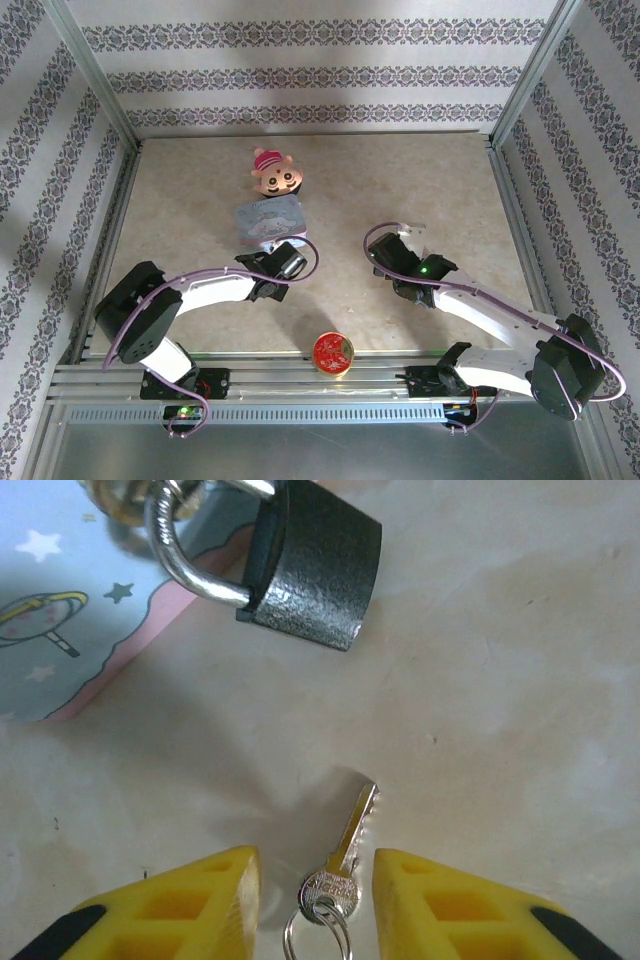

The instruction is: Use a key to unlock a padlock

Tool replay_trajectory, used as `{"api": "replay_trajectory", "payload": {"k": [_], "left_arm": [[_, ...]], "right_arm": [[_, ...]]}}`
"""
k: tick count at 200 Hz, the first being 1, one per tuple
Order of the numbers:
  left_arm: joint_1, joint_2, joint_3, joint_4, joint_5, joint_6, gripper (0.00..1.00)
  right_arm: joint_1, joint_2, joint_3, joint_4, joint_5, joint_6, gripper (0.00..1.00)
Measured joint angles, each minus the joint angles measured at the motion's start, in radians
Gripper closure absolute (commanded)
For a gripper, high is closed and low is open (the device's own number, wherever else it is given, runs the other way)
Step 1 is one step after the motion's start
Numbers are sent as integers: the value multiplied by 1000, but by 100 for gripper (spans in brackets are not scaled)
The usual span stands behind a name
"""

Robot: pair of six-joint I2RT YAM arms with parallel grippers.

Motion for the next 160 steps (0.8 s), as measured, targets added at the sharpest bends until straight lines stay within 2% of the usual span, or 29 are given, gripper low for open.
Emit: {"api": "replay_trajectory", "payload": {"k": [89,160], "left_arm": [[0,97,93,-83,-9,-3,77],[0,113,114,-104,1,-14,94]], "right_arm": [[0,0,6,-9,3,7,2],[0,-2,9,-23,4,11,2]]}}
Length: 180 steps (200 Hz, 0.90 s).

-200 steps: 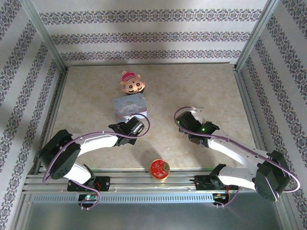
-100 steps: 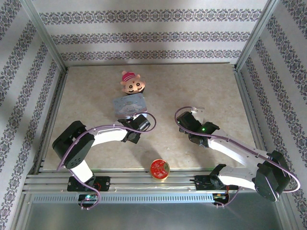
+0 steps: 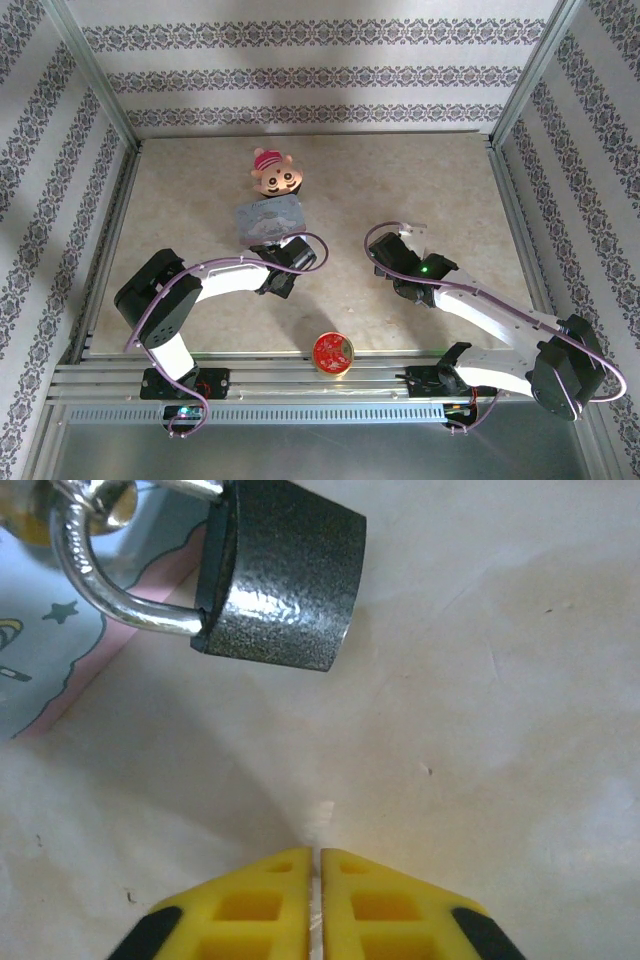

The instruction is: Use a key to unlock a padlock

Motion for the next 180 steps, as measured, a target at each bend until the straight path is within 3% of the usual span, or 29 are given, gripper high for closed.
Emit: {"api": "replay_trajectory", "payload": {"k": [23,71,107,140,180], "left_arm": [[0,-2,0,-3,14,-16,100],[0,-18,-7,11,58,-67,100],[9,-77,-26,12,63,-126,80],[81,-256,-62,10,73,-208,65],[225,-510,-161,-20,23,-374,13]], "right_arm": [[0,0,2,0,0,0,2],[0,0,7,-3,0,0,2],[16,-14,19,-6,-1,-5,2],[22,-31,26,-7,-1,-13,2],[26,-32,33,-5,-12,-39,2]]}}
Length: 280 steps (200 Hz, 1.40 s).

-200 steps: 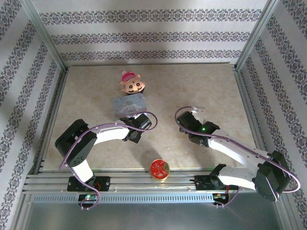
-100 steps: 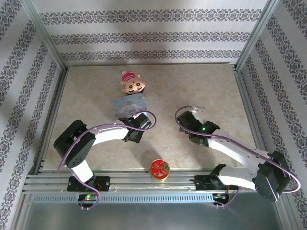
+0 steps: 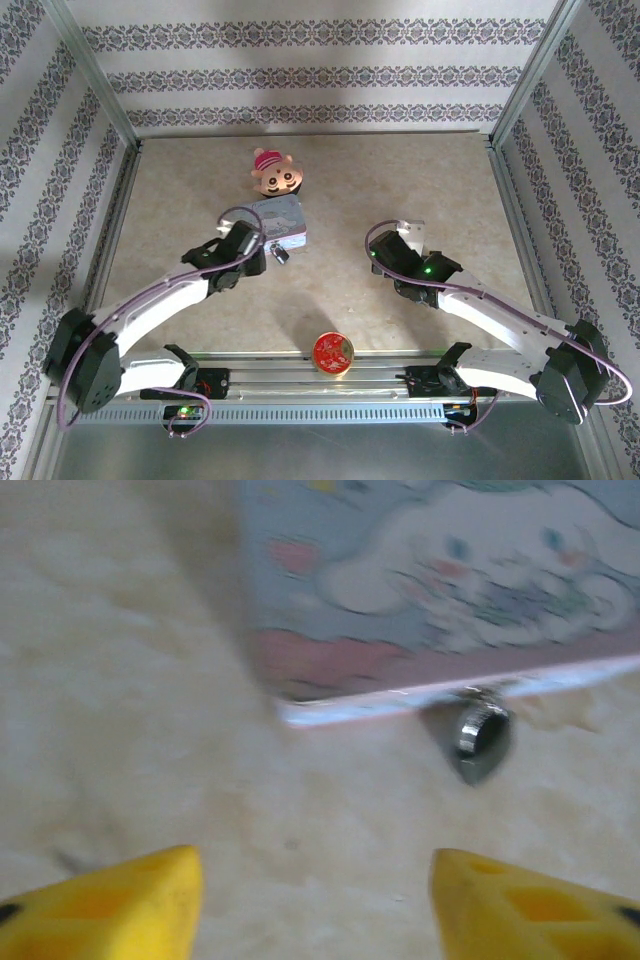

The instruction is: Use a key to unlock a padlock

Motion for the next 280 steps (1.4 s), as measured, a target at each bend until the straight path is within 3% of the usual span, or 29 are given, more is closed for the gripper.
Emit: {"api": "replay_trajectory", "payload": {"k": [30,70,99,132,243,256,280], "left_arm": [[71,-66,-69,-44,-25,-103,0],[153,42,-57,-93,31,-175,0],[210,196,-17,-137,106,-231,9],[216,294,16,-152,168,-277,16],[231,311,1,-140,187,-382,59],[235,309,-1,-135,190,-383,68],[237,295,-9,-134,190,-385,70]], "right_arm": [[0,3,4,7,-16,-16,2],[7,21,17,12,-25,-19,2],[13,36,18,14,-35,-19,2],[13,65,35,14,-45,-19,2],[13,100,54,23,-69,-19,2],[13,102,54,23,-69,-18,2],[13,109,55,27,-72,-18,2]]}}
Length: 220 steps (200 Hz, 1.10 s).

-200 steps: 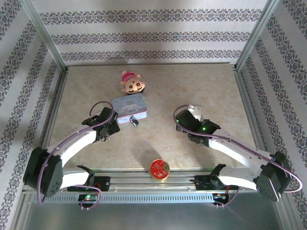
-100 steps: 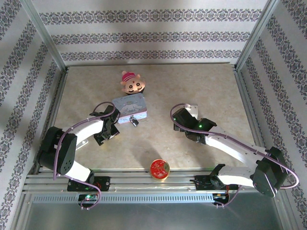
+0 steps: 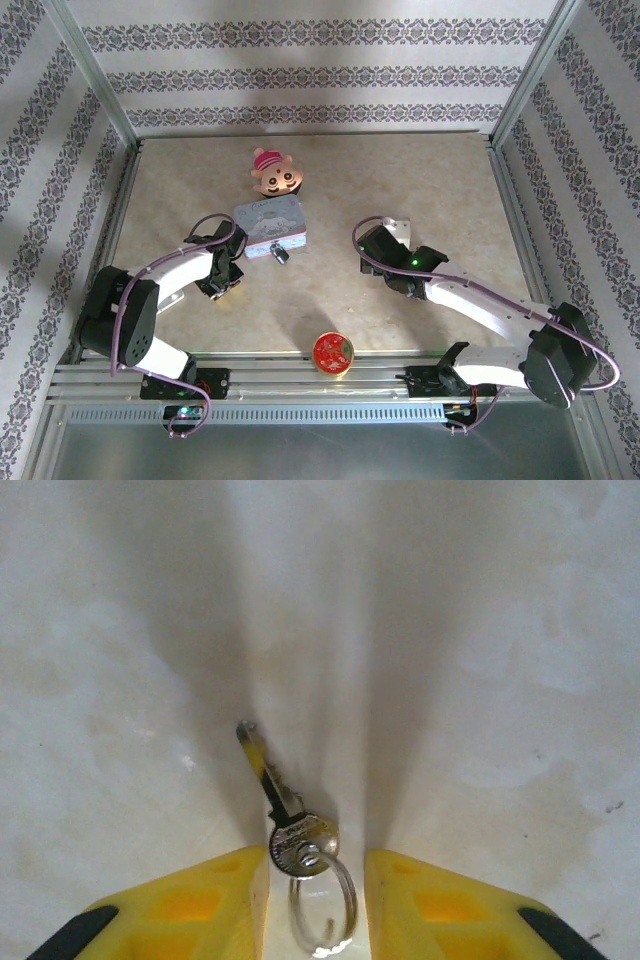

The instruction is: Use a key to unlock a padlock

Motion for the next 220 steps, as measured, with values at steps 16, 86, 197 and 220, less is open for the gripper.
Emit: {"api": "replay_trajectory", "payload": {"k": [16,86,197,220], "left_arm": [[0,-18,-9,0,4,0,75],[0,-82,-35,3,45,-13,91],[-14,-169,-67,108,150,37,100],[-23,-201,-69,140,184,27,100]], "right_arm": [[0,7,0,3,0,0,2],[13,43,24,11,-5,0,2],[21,48,22,40,-77,16,2],[26,40,-20,117,-146,26,2]]}}
